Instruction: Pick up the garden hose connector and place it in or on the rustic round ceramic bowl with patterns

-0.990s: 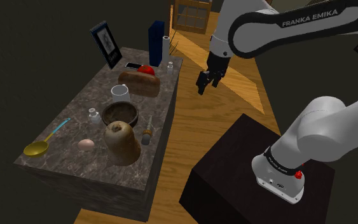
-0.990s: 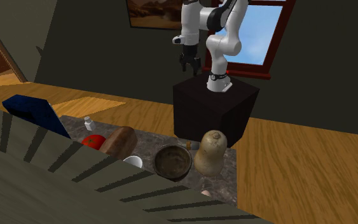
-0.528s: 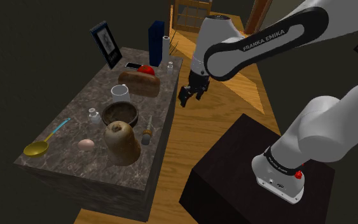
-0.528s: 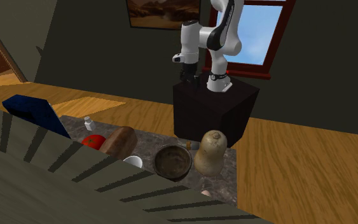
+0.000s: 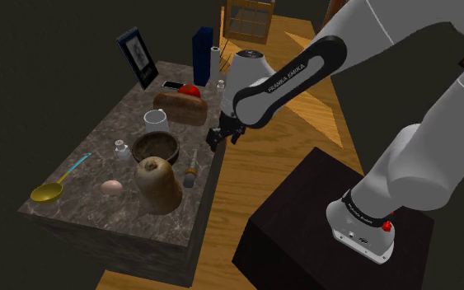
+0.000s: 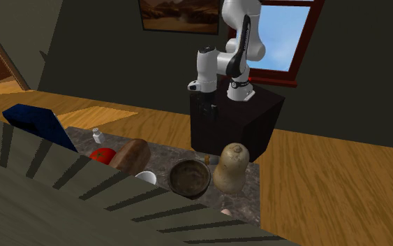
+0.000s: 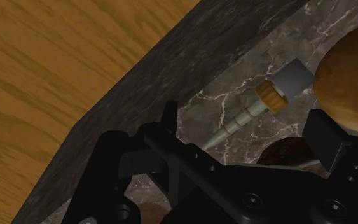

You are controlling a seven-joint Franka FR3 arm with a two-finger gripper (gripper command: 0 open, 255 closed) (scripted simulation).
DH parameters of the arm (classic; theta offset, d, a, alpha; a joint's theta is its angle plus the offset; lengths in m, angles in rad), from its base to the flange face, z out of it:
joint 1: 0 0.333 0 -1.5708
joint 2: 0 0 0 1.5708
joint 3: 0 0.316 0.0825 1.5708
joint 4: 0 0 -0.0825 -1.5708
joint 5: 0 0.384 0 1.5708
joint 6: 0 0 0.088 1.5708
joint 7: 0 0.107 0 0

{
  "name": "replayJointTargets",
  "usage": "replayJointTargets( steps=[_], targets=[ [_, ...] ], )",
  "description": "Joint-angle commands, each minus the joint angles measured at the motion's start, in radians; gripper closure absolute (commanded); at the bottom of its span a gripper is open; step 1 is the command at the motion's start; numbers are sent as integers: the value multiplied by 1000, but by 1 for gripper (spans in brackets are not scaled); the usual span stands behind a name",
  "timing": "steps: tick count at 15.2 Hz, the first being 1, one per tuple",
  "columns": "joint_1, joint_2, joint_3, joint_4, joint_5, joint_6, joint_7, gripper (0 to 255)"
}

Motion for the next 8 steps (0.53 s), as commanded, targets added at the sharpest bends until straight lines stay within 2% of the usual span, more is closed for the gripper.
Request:
replayJointTargets(
  steps=[1,8],
  targets=[
    [11,78,6,38,-5,49,30,0],
    [67,361,-6,230,-32,168,126,0]
  ],
)
